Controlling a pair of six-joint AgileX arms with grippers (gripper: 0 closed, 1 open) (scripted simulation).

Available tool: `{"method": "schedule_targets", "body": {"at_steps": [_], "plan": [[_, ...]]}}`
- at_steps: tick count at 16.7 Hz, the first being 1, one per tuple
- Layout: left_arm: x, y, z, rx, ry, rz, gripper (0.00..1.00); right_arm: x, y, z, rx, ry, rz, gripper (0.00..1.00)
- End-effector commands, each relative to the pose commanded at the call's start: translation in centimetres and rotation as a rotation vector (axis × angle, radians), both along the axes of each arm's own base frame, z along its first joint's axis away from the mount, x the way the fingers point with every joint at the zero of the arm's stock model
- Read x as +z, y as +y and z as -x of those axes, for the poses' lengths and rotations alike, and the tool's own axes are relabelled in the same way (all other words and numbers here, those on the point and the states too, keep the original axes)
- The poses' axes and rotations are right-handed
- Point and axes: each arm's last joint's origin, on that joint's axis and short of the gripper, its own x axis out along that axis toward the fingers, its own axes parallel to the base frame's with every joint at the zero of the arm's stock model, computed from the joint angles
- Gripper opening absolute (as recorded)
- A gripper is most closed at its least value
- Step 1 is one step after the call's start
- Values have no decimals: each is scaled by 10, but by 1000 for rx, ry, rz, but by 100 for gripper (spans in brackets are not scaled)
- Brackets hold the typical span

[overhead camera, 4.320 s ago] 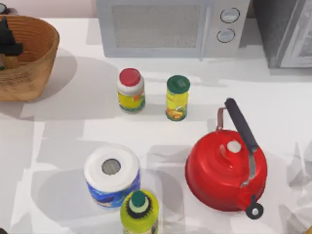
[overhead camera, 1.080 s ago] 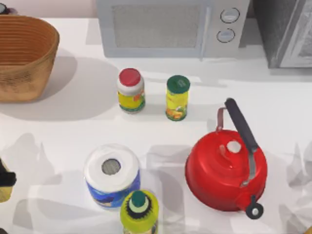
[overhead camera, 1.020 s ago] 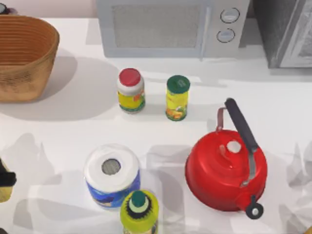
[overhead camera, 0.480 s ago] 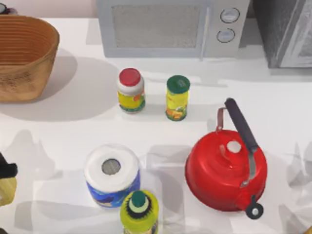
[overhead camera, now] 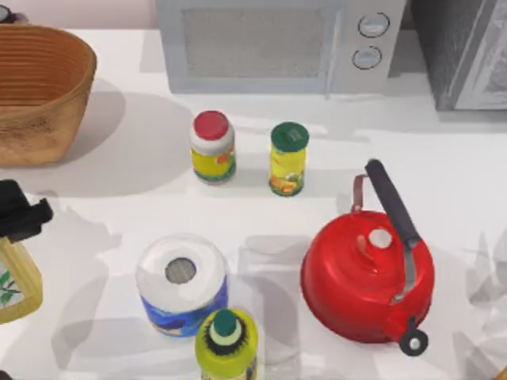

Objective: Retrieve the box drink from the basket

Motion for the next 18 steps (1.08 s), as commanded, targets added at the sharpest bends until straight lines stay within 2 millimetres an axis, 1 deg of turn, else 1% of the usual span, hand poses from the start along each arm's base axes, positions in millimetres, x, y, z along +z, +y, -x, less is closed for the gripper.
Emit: {"method": "schedule_targets", "body": {"at_steps": [3, 6, 9, 12, 15, 18], "plan": [[6, -27, -14, 102, 8, -25, 0, 0, 0, 0, 0, 0, 0, 100], [7, -59, -23, 189, -18, -68, 0, 0, 0, 0, 0, 0, 0, 100], [3, -91, -26, 254, -67, -117, 0, 0, 0, 0, 0, 0, 0, 100], [-4, -118, -25, 296, -124, -159, 0, 0, 0, 0, 0, 0, 0, 100], [-8, -133, -22, 313, -162, -181, 0, 0, 0, 0, 0, 0, 0, 100], [-9, -136, -22, 315, -169, -184, 0, 0, 0, 0, 0, 0, 0, 100]]}}
